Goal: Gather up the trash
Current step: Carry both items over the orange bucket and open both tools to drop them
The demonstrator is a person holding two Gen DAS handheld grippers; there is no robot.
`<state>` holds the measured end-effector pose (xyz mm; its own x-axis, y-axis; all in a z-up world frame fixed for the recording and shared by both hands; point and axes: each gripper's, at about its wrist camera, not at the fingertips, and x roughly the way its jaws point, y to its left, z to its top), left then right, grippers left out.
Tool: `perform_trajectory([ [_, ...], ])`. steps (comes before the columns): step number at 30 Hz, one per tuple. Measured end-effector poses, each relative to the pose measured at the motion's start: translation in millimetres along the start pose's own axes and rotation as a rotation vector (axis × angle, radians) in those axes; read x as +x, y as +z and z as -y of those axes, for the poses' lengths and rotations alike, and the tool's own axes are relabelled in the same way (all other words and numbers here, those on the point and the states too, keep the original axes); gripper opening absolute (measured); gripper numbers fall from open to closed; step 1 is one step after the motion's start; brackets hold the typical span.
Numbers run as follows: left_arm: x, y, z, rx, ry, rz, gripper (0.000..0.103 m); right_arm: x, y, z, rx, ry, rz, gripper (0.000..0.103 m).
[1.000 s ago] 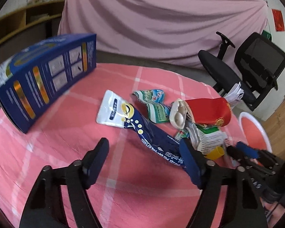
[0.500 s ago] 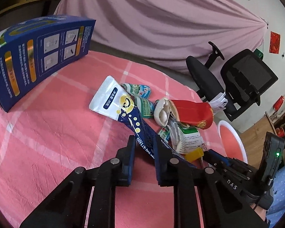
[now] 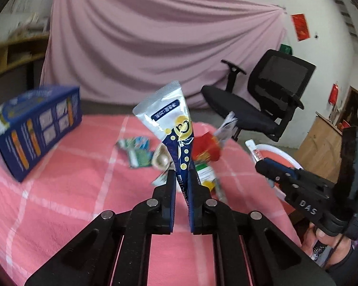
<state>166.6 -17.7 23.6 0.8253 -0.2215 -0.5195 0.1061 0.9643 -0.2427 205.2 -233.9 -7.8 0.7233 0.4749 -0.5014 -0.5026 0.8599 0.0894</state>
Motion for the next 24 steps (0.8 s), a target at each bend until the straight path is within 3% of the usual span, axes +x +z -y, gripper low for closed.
perform_trajectory([
  [8,5.4,17.9,60.3,0.126,-0.044,0.179,0.007,-50.1,8.0,16.6,0.005,-0.107,0.292,0.011],
  [16,41.7,40.5,126.6,0.212,-0.24,0.284,0.007,-95.2,10.4,67.5,0.109,-0.287,0.5,0.011],
  [20,71.6,50.4,162.2,0.229,-0.296,0.257,0.007,-103.3,8.1,97.7,0.155,-0.382,0.519,0.011],
  [24,106.0,52.7,190.9,0.223,-0.322,0.158,0.007,-102.3,-1.9,126.5,0.212,-0.435,0.484,0.011],
])
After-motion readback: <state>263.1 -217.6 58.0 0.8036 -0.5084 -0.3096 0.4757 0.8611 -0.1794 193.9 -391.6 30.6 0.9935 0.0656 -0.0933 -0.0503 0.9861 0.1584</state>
